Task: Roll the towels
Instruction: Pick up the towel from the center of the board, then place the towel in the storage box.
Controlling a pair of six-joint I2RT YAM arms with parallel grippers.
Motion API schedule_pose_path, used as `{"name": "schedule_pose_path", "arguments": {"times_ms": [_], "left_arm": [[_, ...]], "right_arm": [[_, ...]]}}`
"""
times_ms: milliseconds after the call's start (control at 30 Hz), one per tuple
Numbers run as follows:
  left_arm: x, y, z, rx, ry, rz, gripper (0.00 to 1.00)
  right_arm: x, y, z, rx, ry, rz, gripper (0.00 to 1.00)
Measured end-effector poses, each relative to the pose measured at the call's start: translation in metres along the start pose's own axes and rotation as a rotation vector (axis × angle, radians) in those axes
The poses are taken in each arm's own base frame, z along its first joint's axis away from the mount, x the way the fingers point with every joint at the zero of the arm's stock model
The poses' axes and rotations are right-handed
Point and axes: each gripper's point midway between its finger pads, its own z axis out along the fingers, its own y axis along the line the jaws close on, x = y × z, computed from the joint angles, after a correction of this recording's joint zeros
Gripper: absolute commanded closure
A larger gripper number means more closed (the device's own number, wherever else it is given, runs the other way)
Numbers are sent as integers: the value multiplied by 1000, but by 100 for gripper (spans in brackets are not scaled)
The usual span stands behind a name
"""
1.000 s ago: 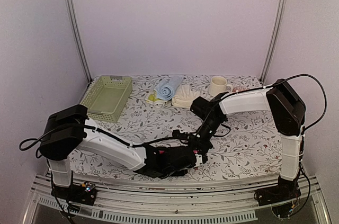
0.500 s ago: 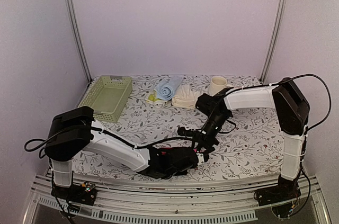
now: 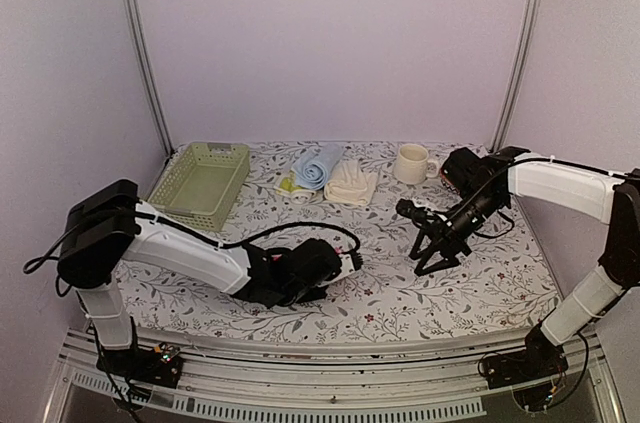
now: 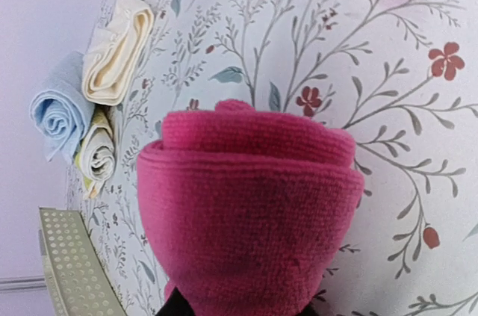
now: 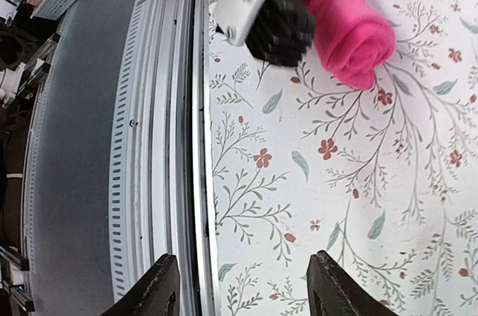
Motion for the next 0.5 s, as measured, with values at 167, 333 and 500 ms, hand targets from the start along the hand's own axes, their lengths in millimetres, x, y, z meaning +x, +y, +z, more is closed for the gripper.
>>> {"name": "schedule_pose_path", "arguments": {"times_ms": [167, 333, 500], "left_arm": [[-12, 33, -16, -38, -47, -31, 100], [-14, 62, -22, -77, -54, -45, 100], [-5, 87, -21, -125, -27, -29, 100]], "right_arm": [[16, -4, 12, -10, -10, 69, 40], [14, -12, 10, 10, -44, 71, 39], [12, -14, 11, 10, -63, 61, 39]]}}
